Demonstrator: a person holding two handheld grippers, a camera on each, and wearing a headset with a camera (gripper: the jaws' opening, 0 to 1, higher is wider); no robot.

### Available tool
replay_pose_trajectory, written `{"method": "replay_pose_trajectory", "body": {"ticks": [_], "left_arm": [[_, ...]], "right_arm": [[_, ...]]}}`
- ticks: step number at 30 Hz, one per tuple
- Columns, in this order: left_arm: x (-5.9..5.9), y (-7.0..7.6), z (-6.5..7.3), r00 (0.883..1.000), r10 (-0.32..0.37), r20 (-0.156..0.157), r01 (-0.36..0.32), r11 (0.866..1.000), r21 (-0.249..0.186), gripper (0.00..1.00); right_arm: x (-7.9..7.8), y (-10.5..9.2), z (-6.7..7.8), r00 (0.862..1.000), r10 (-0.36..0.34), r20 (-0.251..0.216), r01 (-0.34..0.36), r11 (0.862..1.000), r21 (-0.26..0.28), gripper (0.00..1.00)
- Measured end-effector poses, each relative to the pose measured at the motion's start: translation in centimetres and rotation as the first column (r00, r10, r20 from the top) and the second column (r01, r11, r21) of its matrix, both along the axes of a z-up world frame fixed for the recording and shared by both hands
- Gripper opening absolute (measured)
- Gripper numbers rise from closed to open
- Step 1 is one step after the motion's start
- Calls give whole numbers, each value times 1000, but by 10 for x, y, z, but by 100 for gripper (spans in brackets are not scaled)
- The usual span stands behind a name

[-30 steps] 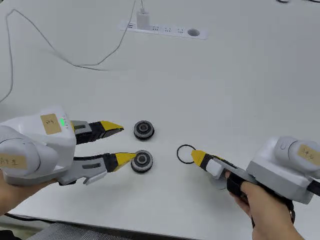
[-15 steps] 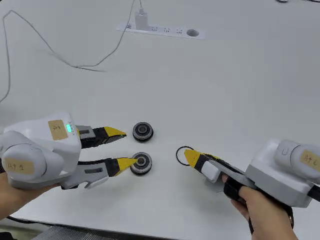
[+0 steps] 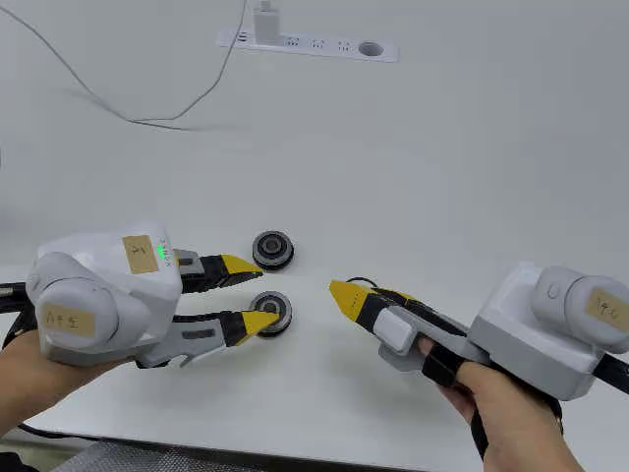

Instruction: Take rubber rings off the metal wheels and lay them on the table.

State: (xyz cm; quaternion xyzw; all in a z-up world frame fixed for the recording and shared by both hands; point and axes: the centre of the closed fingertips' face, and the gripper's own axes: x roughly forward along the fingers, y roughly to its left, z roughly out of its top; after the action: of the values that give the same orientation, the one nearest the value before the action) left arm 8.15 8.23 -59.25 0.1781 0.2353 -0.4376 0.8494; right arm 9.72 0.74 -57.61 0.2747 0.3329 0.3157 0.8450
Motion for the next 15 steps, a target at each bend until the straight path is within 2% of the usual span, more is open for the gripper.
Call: {"method": "replay_pose_trajectory", "body": {"ticks": [5, 15], "left_arm": [[-2, 0, -7, 1000, -9, -13, 9, 1000, 15, 24], [-3, -3, -9, 1000, -16, -23, 16, 1000, 14, 20]], "right_arm": [[0, 2, 2, 1000, 3, 3, -3, 1000, 10, 37], [0, 2, 1, 1000, -1, -7, 1, 1000, 24, 36]]}}
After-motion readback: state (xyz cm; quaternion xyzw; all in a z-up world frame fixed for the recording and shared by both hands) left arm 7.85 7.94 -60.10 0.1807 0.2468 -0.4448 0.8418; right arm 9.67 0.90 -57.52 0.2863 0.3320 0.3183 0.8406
